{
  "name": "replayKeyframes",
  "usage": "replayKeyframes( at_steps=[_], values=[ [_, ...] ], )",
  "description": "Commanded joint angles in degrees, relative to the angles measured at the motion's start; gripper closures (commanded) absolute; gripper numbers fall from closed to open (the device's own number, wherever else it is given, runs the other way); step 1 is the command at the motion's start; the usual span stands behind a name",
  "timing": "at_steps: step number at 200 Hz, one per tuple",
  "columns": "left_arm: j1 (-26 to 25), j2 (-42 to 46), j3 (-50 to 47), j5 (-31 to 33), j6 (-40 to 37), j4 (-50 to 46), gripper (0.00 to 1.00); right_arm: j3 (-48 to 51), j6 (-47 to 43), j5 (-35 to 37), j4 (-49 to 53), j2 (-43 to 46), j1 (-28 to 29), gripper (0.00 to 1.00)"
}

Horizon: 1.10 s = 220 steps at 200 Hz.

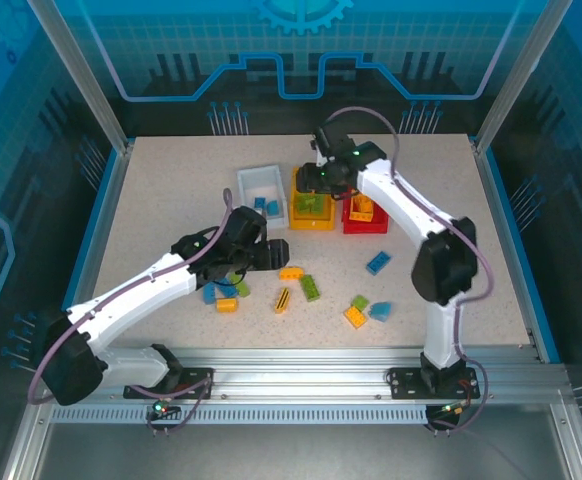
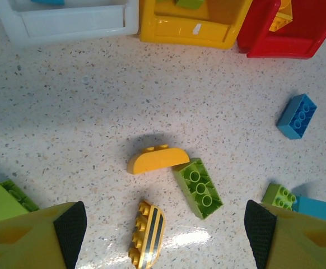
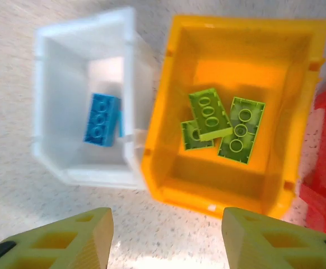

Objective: Sort the legos into containers by color

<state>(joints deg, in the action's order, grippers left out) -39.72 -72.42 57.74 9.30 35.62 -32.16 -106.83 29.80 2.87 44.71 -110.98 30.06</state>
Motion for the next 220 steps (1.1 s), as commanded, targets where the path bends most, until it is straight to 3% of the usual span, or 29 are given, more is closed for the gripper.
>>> replayKeyframes(
  at_steps=[1, 15, 42, 75, 111, 220],
  values=[
    [-0.29, 1.33, 0.25, 2.55, 0.09, -3.86, 0.22, 9.46, -2.07, 4.41, -4.49, 10.35, 3.54, 0.45],
    [-0.24, 1.66, 0.01, 3.9, 0.99, -6.5, 0.22, 18.75, -3.7, 5.23, -9.62, 17.28, 6.62, 0.43],
    [1.05, 2.96, -1.1, 13.52, 7.34, -15.55, 0.18, 34.53, -5.54, 5.34, -17.75, 28.4, 14.65, 0.41],
    [9.27, 7.13, -8.5, 9.99, 12.69, -15.74, 0.16, 45.19, -4.5, 2.91, -24.16, 34.07, 24.15, 0.4],
    [15.06, 10.08, -15.65, 9.37, 15.06, -12.94, 0.21, 46.69, -2.31, 1.87, -25.78, 31.62, 29.59, 0.4],
    [16.77, 3.84, -24.25, 8.45, 14.34, -2.31, 0.3, 43.98, -1.97, 2.44, -25.5, 28.01, 31.28, 0.4]
  ],
)
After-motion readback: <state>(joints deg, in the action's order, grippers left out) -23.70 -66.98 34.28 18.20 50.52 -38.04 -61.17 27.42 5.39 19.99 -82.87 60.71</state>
